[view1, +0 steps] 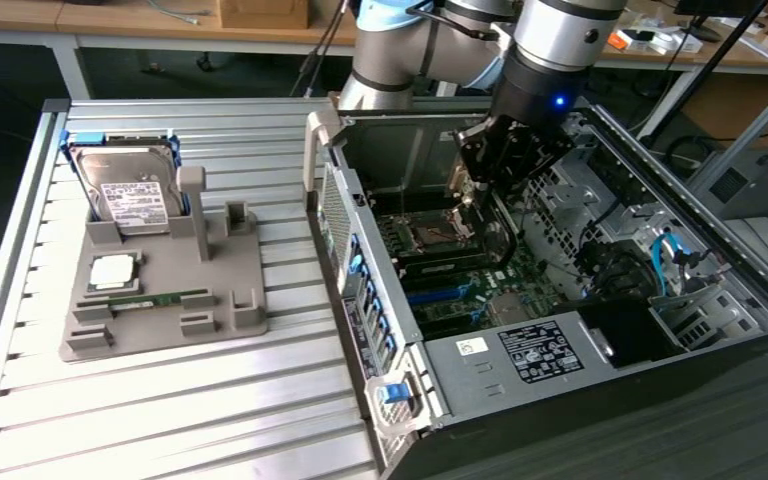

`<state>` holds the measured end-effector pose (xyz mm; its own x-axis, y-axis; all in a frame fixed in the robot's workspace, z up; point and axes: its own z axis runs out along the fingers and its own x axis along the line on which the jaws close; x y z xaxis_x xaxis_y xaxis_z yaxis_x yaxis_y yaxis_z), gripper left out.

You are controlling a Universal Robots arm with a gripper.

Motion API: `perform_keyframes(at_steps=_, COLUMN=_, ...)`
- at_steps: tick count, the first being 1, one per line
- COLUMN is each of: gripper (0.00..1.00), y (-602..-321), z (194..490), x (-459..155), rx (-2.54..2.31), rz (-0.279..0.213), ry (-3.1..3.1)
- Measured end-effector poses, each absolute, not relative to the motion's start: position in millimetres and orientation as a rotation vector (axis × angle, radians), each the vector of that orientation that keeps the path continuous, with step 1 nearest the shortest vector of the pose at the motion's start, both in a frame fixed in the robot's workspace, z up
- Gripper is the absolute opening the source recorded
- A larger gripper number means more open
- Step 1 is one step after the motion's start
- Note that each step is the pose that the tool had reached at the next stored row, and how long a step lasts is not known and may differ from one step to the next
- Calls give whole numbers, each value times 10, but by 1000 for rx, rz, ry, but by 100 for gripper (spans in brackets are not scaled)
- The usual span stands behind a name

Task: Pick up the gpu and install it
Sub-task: 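Pick up the gpu and move the gpu toward the slot, then insert the gpu into the slot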

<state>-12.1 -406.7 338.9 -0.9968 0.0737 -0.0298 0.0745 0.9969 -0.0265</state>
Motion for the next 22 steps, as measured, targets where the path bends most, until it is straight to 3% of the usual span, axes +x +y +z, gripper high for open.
perform_keyframes(at_steps=22, gripper=27, y=-4067, z=3389, x=-121, rx=25, rz=-42, ry=3112)
